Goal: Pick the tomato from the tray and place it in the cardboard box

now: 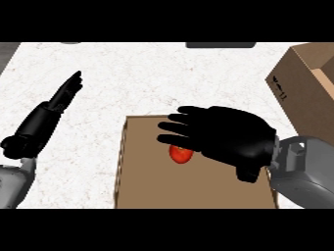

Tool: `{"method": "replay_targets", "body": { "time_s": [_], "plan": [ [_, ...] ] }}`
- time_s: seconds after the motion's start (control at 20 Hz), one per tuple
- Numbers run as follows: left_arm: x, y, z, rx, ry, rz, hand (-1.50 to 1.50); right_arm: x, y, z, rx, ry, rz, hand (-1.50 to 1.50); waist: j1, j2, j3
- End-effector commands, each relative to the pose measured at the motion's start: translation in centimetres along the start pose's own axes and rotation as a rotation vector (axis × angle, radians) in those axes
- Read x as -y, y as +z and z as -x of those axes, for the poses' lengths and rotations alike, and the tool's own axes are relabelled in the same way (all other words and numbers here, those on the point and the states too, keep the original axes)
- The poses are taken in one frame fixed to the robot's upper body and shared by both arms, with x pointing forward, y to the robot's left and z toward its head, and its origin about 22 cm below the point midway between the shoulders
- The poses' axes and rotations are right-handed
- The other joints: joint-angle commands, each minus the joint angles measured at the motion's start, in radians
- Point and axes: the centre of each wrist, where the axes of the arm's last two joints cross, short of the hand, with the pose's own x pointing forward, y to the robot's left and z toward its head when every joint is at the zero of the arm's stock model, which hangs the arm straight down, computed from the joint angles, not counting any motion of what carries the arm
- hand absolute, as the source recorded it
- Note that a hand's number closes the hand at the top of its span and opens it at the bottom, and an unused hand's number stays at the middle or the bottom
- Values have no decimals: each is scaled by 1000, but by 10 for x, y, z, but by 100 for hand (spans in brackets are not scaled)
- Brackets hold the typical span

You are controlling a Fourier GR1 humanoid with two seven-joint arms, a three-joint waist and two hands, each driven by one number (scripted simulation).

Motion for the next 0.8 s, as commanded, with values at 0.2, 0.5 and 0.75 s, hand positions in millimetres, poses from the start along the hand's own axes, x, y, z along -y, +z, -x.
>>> {"method": "replay_targets", "body": {
  "time_s": [0.2, 0.5, 0.75],
  "plan": [
    [11, 4, 4, -1, 17, 25, 0, -13, -15, -36, -82, -1, -104, -150, 5, 3, 1],
    [-5, -2, 5, 10, 1, 4, 0, -45, -8, -43, -142, 36, -74, -150, 3, 4, 1],
    [13, 2, -2, 5, 10, 17, 0, -46, -40, -43, -172, 46, -49, -150, 9, 4, 1]
  ]
}}
